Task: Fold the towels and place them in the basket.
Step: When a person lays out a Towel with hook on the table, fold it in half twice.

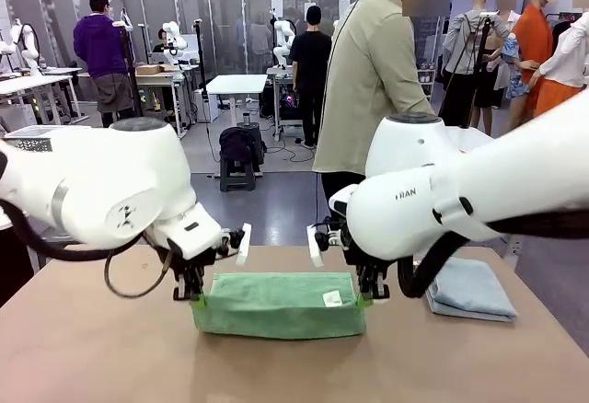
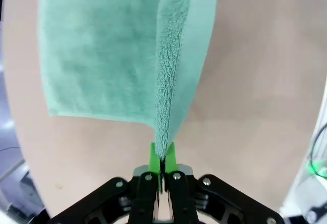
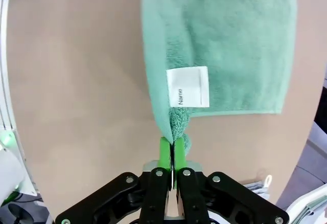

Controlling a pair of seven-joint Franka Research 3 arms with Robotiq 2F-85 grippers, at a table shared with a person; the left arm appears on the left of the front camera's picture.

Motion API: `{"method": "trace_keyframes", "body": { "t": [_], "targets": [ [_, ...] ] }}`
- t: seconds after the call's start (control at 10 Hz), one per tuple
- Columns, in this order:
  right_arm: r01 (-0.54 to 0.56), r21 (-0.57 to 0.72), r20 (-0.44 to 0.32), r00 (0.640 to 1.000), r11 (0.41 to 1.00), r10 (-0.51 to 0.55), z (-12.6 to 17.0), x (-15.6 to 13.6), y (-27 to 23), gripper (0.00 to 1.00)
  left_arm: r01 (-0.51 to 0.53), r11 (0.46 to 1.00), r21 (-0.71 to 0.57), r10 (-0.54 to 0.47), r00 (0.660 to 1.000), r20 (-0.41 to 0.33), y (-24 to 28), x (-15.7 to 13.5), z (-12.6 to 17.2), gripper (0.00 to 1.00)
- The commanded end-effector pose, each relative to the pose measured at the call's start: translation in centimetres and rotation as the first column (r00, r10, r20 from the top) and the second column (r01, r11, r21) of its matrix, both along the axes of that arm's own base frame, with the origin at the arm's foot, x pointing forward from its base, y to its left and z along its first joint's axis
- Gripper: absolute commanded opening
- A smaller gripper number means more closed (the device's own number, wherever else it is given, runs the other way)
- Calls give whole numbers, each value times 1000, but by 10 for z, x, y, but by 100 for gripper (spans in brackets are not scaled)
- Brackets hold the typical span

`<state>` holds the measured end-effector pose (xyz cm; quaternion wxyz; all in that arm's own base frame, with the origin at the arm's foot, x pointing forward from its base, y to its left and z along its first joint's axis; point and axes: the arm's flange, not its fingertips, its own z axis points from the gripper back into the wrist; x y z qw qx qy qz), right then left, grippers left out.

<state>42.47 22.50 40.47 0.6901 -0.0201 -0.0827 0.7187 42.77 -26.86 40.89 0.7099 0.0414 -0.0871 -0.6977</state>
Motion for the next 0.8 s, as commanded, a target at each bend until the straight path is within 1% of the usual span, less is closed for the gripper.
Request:
{"method": "trace_keyframes", "body": {
  "t": [0.0, 0.2, 0.3, 0.4, 0.5, 0.7],
  "targets": [
    [-33, -2, -23, 999, 999, 33, 12, 31, -1, 0, -26, 997, 69, 26, 1000, -4, -6, 42, 16, 0],
    [-61, 4, -3, 998, 998, 61, 19, 59, 1, 0, -23, 996, 84, 25, 999, -31, -4, 73, 22, 0],
    [-88, 29, 1, 996, 996, 88, 19, 75, 1, 0, -13, 996, 86, 16, 999, -42, -3, 86, 22, 0],
    [-92, 47, 8, 996, 995, 92, 19, 91, 2, 0, -17, 997, 81, 21, 999, -48, -2, 99, 21, 0],
    [-83, 50, 7, 997, 995, 83, 21, 106, 1, 0, -32, 996, 79, 36, 998, -50, -1, 113, 19, 0],
    [-58, 55, -8, 998, 997, 58, 19, 123, -1, 0, -49, 996, 79, 54, 997, -53, 0, 129, 17, 0]
  ]
}}
